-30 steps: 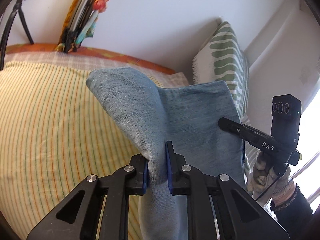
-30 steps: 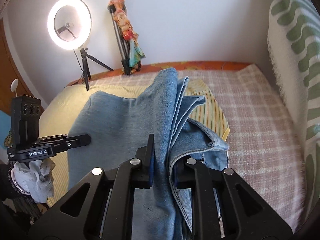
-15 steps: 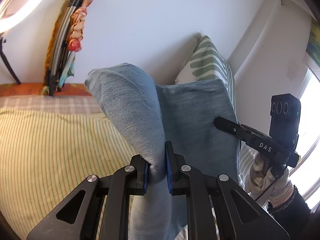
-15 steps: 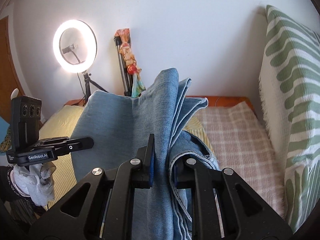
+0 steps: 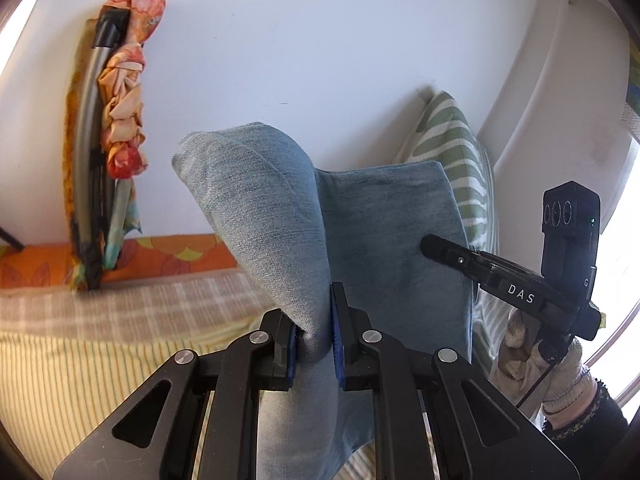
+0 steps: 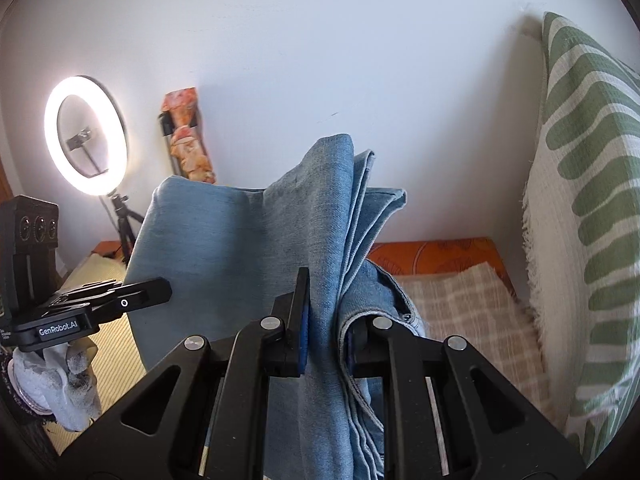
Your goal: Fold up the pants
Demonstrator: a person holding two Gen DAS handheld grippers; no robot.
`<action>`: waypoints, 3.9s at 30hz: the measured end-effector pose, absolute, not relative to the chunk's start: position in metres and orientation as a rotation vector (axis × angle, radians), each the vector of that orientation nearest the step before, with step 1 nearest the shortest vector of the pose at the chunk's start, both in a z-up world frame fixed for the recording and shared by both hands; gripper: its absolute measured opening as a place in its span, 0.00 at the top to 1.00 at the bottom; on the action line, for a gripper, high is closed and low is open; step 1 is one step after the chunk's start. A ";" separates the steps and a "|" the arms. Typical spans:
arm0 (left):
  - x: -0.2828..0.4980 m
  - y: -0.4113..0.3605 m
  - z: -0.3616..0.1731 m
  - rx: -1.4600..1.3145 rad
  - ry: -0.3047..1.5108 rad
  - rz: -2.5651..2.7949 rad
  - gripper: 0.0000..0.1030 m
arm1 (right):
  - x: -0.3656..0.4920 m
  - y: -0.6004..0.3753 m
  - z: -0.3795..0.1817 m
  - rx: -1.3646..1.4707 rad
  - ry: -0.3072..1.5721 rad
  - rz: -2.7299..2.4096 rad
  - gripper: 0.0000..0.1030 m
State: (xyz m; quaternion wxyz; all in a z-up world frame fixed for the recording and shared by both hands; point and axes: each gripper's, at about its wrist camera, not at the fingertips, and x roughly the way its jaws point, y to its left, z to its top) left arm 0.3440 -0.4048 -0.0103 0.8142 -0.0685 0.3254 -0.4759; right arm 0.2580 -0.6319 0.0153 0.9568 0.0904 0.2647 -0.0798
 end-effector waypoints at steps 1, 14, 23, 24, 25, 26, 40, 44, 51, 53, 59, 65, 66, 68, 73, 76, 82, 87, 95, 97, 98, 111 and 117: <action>0.352 -0.410 -0.013 -0.143 0.702 -1.013 0.88 | 0.267 -0.637 0.013 0.186 0.543 -0.166 0.86; 0.406 -0.451 -0.063 -0.084 0.768 -0.929 0.88 | 0.353 -0.688 -0.056 0.200 0.651 -0.184 0.86; 0.423 -0.462 -0.074 0.001 0.798 -0.834 0.82 | 0.369 -0.698 -0.072 0.166 0.723 -0.267 0.75; 0.423 -0.462 -0.075 0.001 0.802 -0.824 0.77 | 0.369 -0.697 -0.073 0.166 0.729 -0.274 0.75; 0.424 -0.460 -0.074 -0.002 0.800 -0.815 0.67 | 0.369 -0.698 -0.075 0.165 0.736 -0.278 0.75; 0.423 -0.458 -0.072 -0.008 0.786 -0.811 0.63 | 0.368 -0.697 -0.076 0.163 0.742 -0.283 0.75; 0.390 -0.431 -0.037 0.006 0.701 -0.841 0.51 | 0.327 -0.684 -0.043 0.152 0.657 -0.333 0.44; 0.373 -0.423 -0.020 0.014 0.679 -0.850 0.50 | 0.311 -0.669 -0.024 0.146 0.633 -0.342 0.38; 0.336 -0.396 0.008 0.020 0.633 -0.873 0.36 | 0.279 -0.637 0.001 0.125 0.613 -0.337 0.27; 0.324 -0.385 0.015 0.021 0.623 -0.879 0.35 | 0.265 -0.626 0.010 0.110 0.604 -0.344 0.25; 0.291 -0.354 0.031 0.021 0.597 -0.870 0.28 | 0.222 -0.597 0.035 0.092 0.553 -0.360 0.05; 0.257 -0.325 0.039 0.036 0.576 -0.850 0.24 | 0.186 -0.561 0.050 0.048 0.542 -0.362 0.02; 0.253 -0.320 0.040 0.039 0.571 -0.848 0.23 | 0.180 -0.554 0.051 0.044 0.541 -0.357 0.01; 0.242 -0.311 0.042 0.049 0.557 -0.837 0.22 | 0.169 -0.542 0.052 0.038 0.533 -0.353 0.01; 0.217 -0.283 0.040 0.045 0.543 -0.840 0.22 | 0.144 -0.509 0.050 0.027 0.520 -0.339 0.00; 0.204 -0.269 0.035 0.056 0.541 -0.840 0.22 | 0.130 -0.491 0.044 0.024 0.508 -0.348 0.00; 0.185 -0.248 0.022 0.066 0.539 -0.835 0.22 | 0.109 -0.468 0.026 0.041 0.500 -0.360 0.00; 0.178 -0.238 0.006 0.072 0.551 -0.825 0.22 | 0.101 -0.455 0.009 0.052 0.506 -0.384 0.00; 0.180 -0.228 -0.013 0.079 0.553 -0.787 0.22 | 0.094 -0.444 -0.012 0.070 0.501 -0.402 0.00; 0.181 -0.227 -0.017 0.081 0.555 -0.773 0.22 | 0.095 -0.443 -0.014 0.069 0.498 -0.402 0.00; 0.182 -0.226 -0.019 0.085 0.554 -0.770 0.22 | 0.096 -0.442 -0.015 0.074 0.497 -0.396 0.00; 0.185 -0.219 -0.020 0.091 0.522 -0.724 0.11 | 0.106 -0.435 -0.026 0.067 0.501 -0.385 0.00; 0.187 -0.215 -0.018 0.086 0.520 -0.717 0.11 | 0.105 -0.436 -0.027 0.073 0.495 -0.391 0.00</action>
